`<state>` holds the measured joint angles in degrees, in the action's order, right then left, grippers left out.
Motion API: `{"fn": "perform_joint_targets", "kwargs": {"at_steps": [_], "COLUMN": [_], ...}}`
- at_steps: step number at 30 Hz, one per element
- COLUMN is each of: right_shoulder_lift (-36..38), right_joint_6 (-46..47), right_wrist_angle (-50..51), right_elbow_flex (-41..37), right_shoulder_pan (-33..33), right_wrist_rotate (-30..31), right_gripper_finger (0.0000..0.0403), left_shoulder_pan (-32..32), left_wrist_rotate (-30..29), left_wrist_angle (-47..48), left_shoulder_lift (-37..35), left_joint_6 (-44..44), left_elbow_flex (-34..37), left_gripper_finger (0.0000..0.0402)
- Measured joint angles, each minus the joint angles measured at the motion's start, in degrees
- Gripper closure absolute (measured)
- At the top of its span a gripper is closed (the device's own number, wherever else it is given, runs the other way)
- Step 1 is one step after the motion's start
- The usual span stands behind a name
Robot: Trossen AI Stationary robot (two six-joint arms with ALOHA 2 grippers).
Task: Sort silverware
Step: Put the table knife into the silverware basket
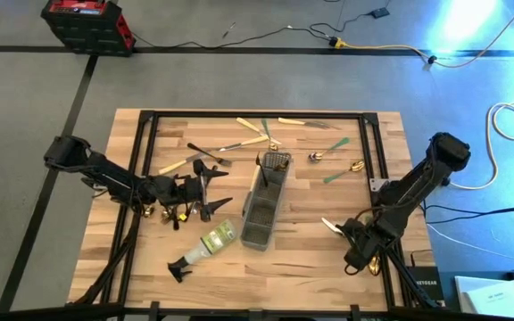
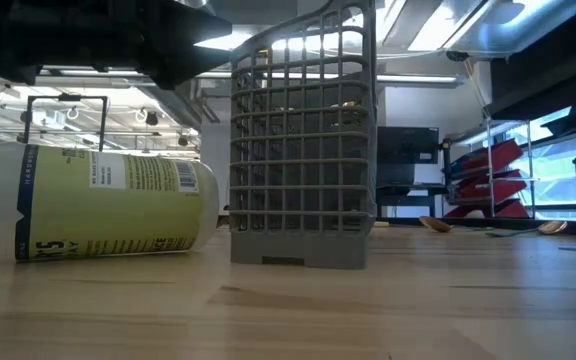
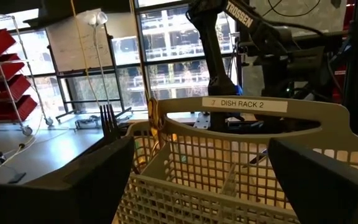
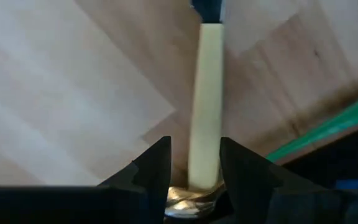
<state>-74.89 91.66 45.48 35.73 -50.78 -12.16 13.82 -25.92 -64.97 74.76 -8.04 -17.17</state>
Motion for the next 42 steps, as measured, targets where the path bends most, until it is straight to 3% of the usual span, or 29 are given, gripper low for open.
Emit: {"fn": "perform_joint_targets", "kwargs": {"at_steps": [7,18,27,34,42], "right_shoulder_lift": [0.0,0.1,0.0,0.0,0.1], "right_joint_6": [-0.2,-0.3,-0.6,-4.3,-10.0], "right_wrist_angle": [-3.1,-4.5,-3.7,-2.8,4.2], "right_elbow_flex": [-3.1,-4.7,-4.4,0.0,10.0], "right_shoulder_pan": [0.0,0.0,0.1,0.2,0.2], "right_wrist_rotate": [0.4,2.0,3.4,14.4,20.7], "right_gripper_finger": [0.0286,0.0351,0.0352,0.0355,0.0356], "left_shoulder_pan": [0.0,0.0,0.0,0.0,0.0], "left_wrist_rotate": [3.2,3.4,3.4,3.3,3.3], "left_wrist_angle": [0.0,0.0,0.1,0.0,-0.1], "left_shoulder_lift": [0.0,0.0,0.0,0.0,0.0], "left_joint_6": [-0.6,-1.0,-1.0,-1.0,-1.0], "left_elbow_flex": [0.0,0.0,0.0,0.0,0.0], "left_gripper_finger": [0.0045,0.0045,0.0045,0.0045,0.0045]}}
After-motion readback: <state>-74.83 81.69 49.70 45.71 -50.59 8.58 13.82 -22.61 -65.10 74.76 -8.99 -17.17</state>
